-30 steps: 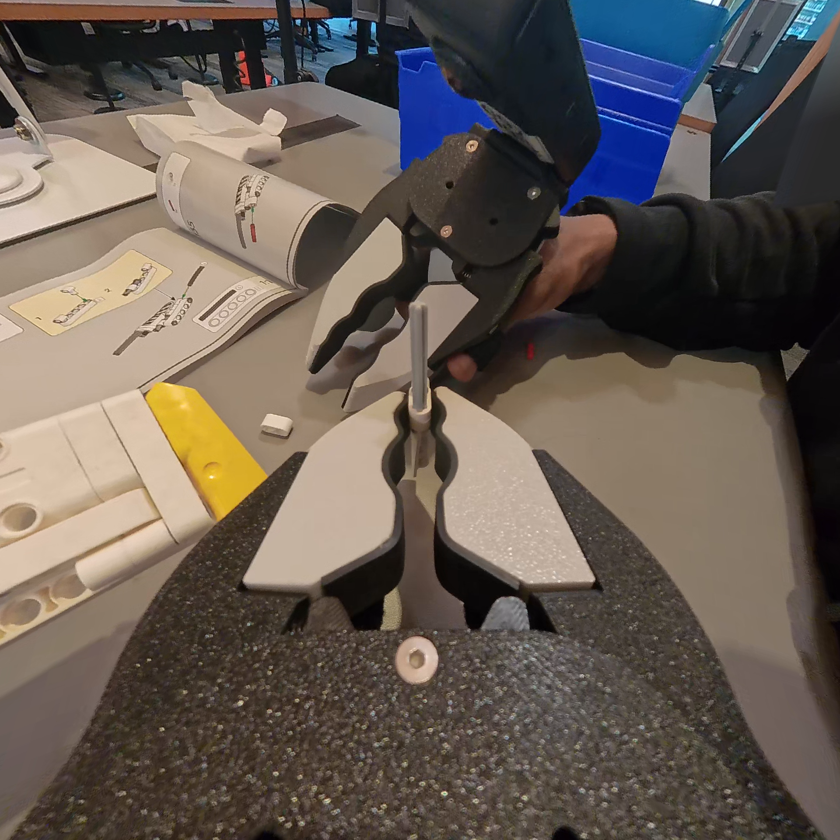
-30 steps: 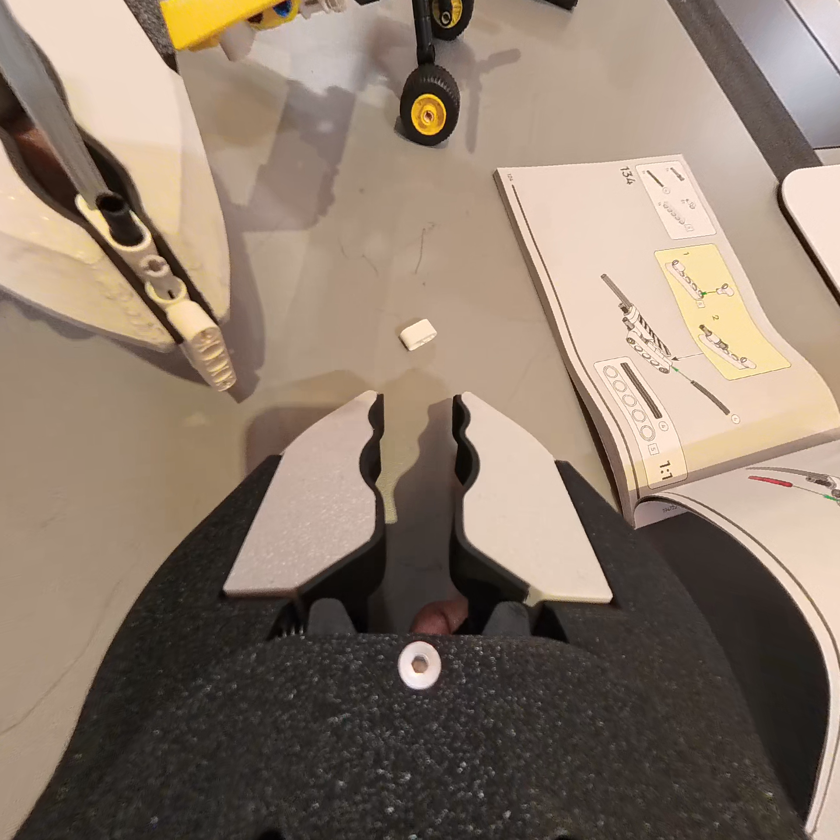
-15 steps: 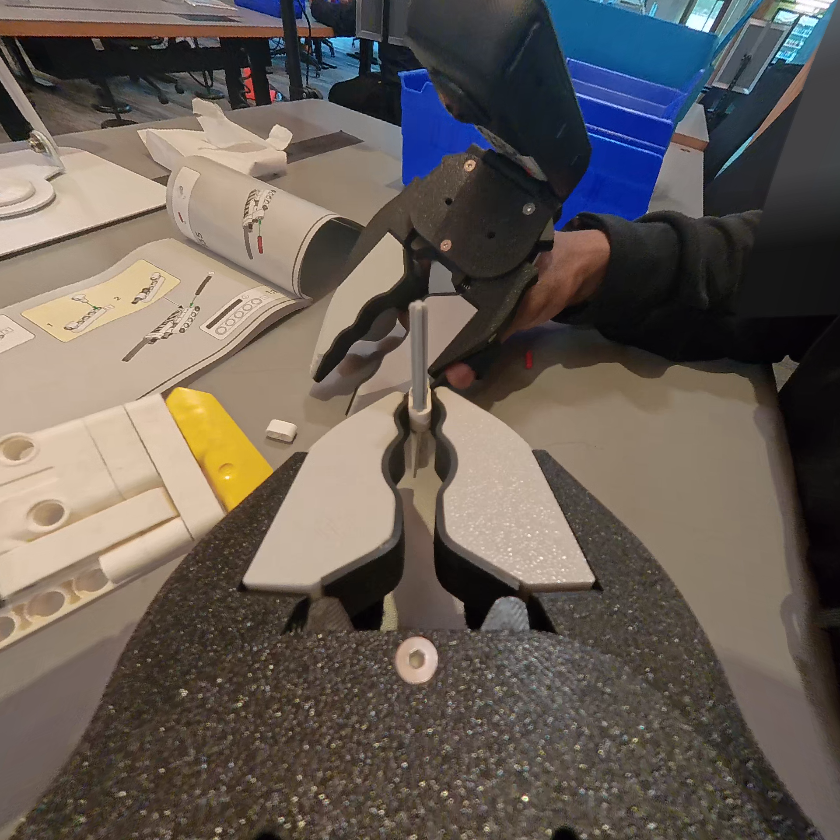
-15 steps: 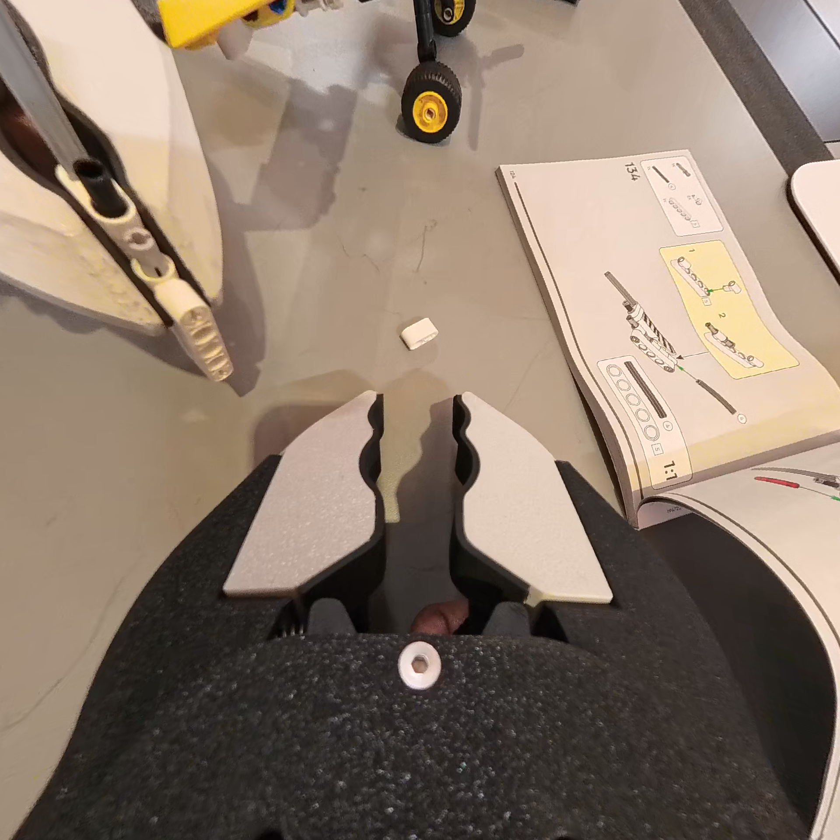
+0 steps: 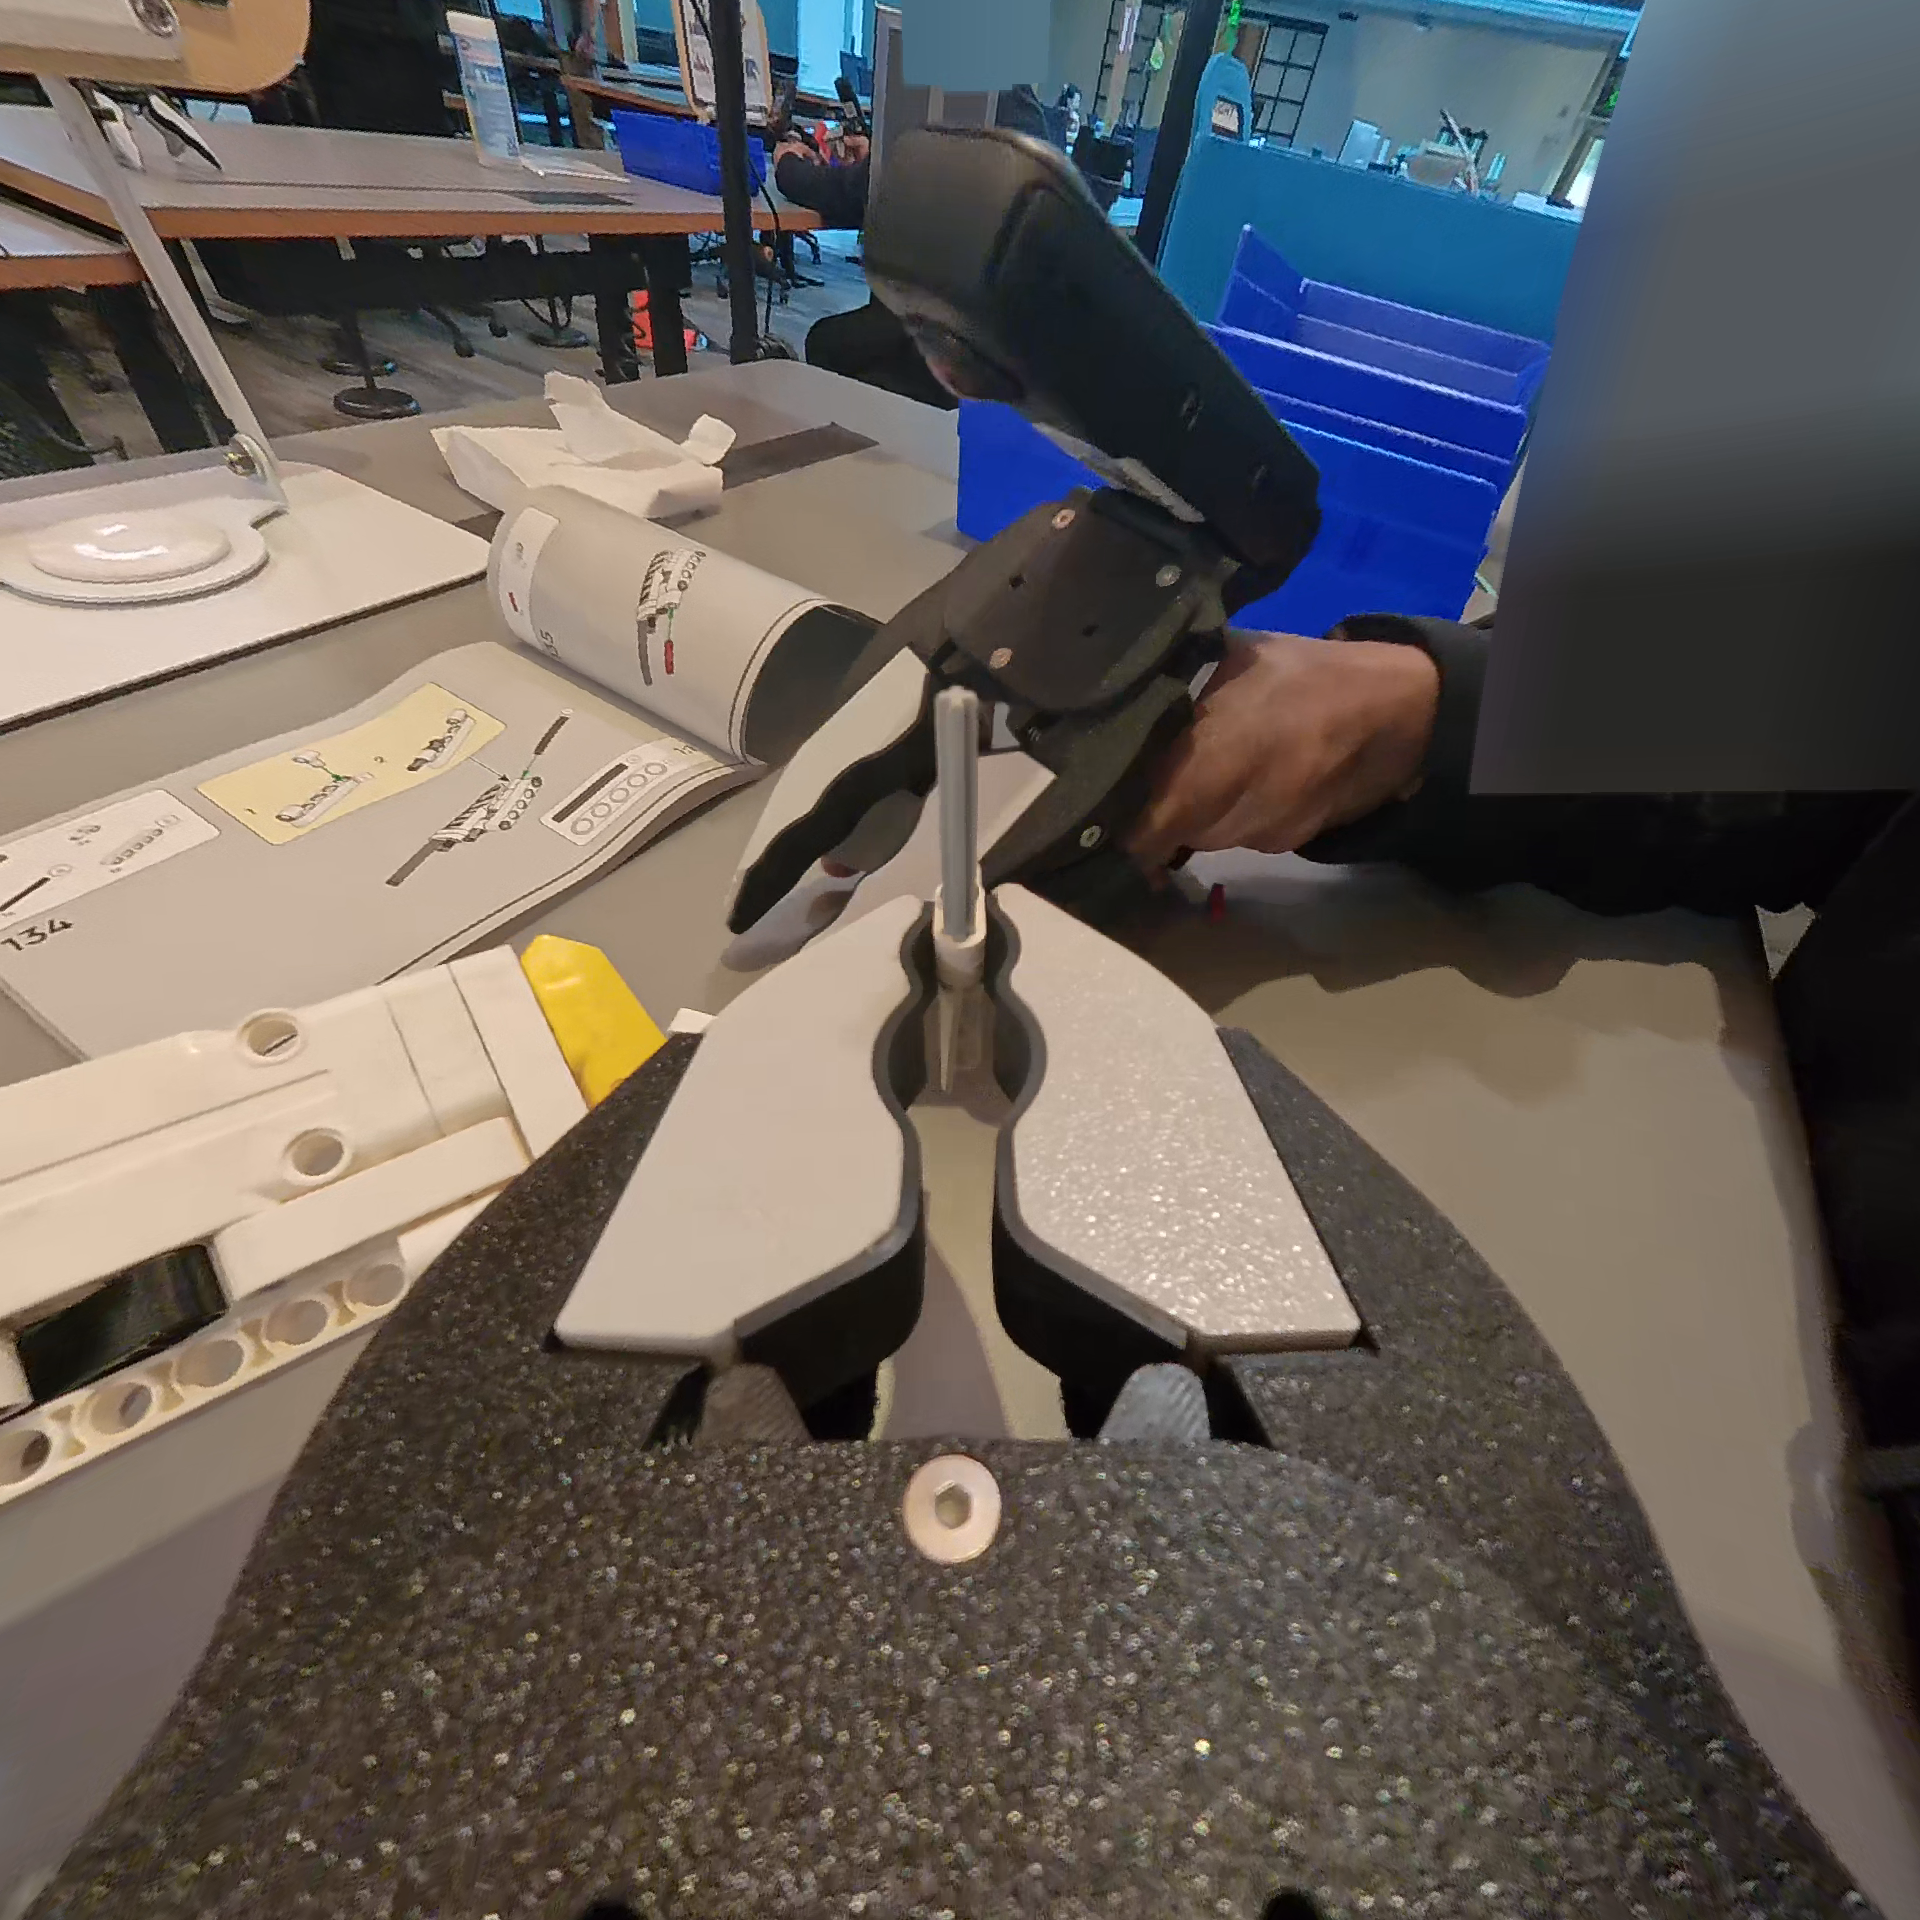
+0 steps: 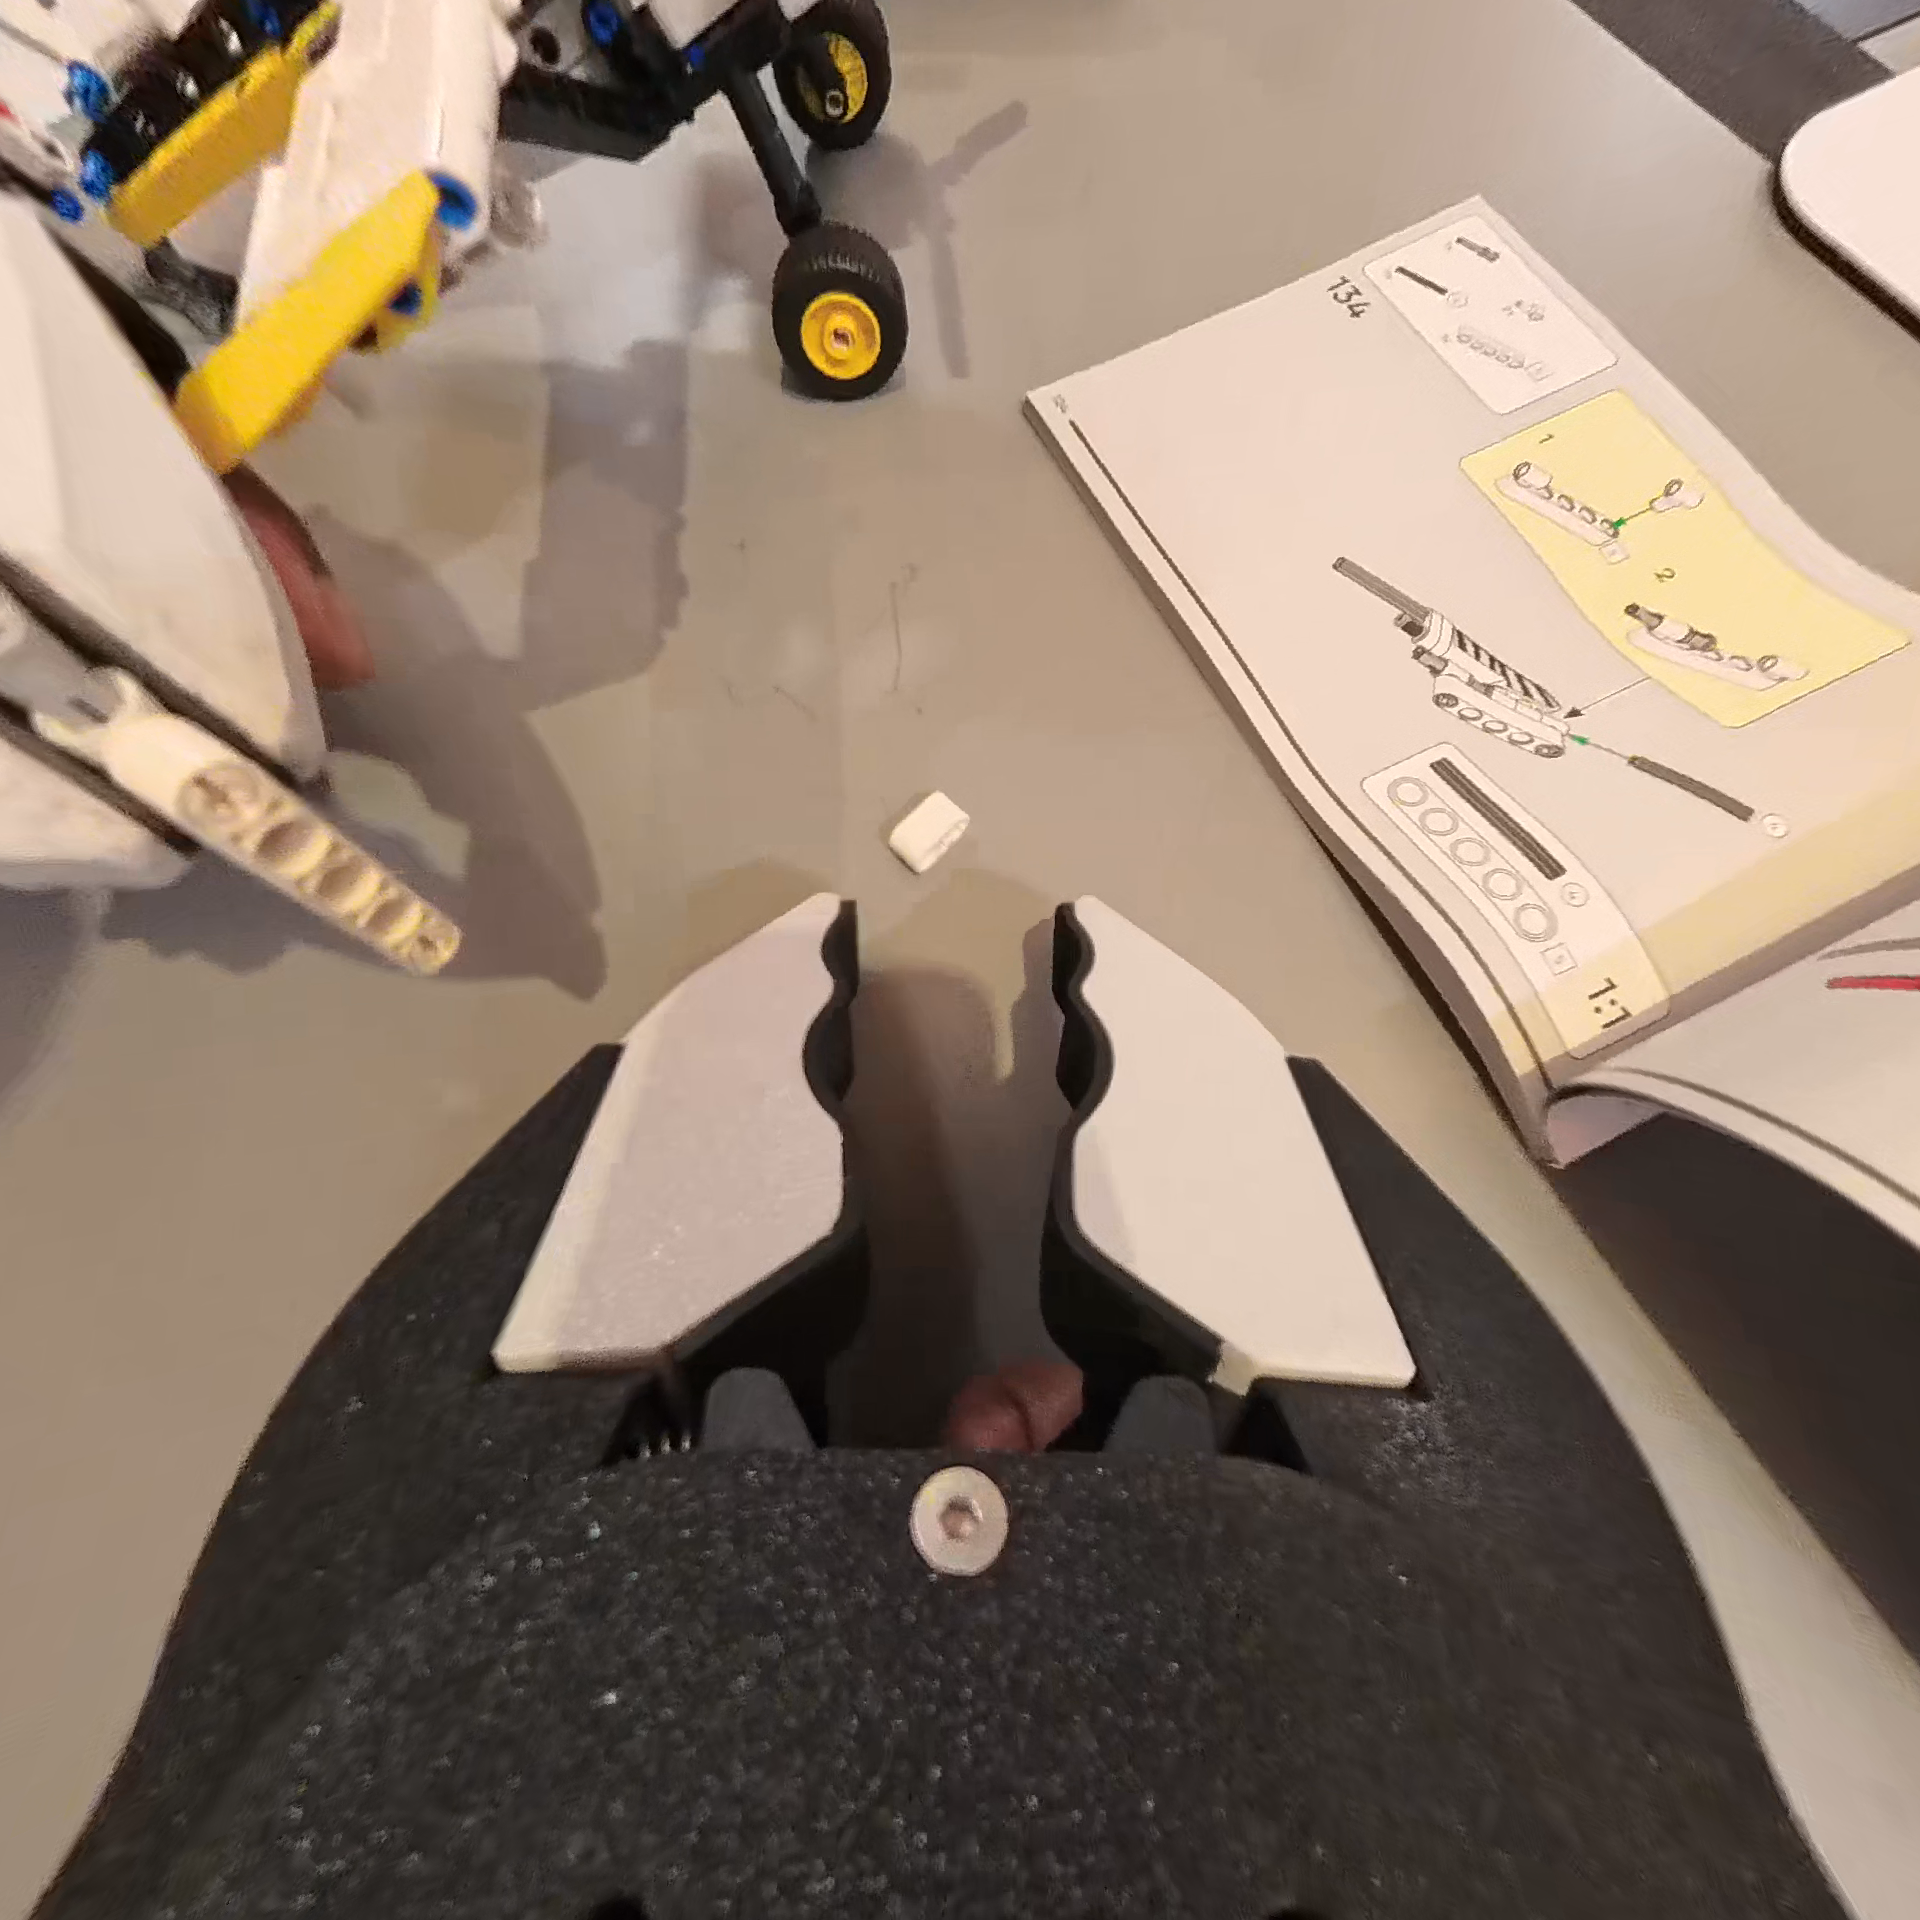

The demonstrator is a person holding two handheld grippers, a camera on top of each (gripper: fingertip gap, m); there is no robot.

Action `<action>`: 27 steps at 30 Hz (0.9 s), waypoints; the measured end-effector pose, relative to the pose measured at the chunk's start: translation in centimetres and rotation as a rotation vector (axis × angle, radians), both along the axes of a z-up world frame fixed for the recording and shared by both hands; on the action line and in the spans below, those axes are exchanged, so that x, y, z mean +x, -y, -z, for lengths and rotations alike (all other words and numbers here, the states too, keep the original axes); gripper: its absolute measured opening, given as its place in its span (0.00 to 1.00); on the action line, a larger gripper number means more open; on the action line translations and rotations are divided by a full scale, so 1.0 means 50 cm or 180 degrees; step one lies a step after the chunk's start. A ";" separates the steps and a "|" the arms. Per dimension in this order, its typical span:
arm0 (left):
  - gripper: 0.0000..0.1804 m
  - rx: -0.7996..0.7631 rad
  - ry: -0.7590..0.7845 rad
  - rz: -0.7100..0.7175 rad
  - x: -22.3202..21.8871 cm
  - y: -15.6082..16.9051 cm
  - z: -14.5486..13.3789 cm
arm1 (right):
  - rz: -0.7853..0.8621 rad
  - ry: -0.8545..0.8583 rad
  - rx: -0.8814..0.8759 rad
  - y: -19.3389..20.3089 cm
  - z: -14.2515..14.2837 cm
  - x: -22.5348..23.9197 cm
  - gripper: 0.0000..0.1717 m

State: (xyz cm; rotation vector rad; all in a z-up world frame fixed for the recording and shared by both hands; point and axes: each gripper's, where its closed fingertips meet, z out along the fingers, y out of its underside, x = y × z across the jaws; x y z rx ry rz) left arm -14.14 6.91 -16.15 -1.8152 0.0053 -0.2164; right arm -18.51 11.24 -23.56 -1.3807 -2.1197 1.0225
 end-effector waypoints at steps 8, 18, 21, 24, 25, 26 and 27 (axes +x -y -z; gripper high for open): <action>0.04 -0.0028 -0.0044 -0.0038 -0.002 0.001 0.002 | 0.0095 0.0105 0.0403 0.022 0.023 -0.033 0.13; 0.04 -0.0114 -0.0133 -0.0033 -0.001 0.001 0.009 | -0.0182 -0.0079 0.0346 0.016 0.004 -0.020 0.06; 0.04 -0.0185 -0.0196 -0.0019 -0.001 0.001 0.018 | -0.0293 -0.0234 0.0615 -0.017 -0.013 0.003 0.06; 0.04 -0.0237 -0.0311 -0.0005 0.003 -0.001 0.024 | -0.0694 -0.0330 0.1479 -0.058 -0.016 0.046 0.06; 0.04 -0.0247 -0.0349 0.0005 0.006 -0.001 0.026 | -0.0878 -0.0369 0.1819 -0.067 -0.016 0.062 0.06; 0.04 -0.0261 -0.0381 0.0013 0.007 -0.001 0.028 | -0.1060 -0.0367 0.2125 -0.075 -0.013 0.078 0.06; 0.04 -0.0273 -0.0405 0.0022 0.009 -0.002 0.030 | -0.1216 -0.0347 0.2348 -0.080 -0.008 0.094 0.06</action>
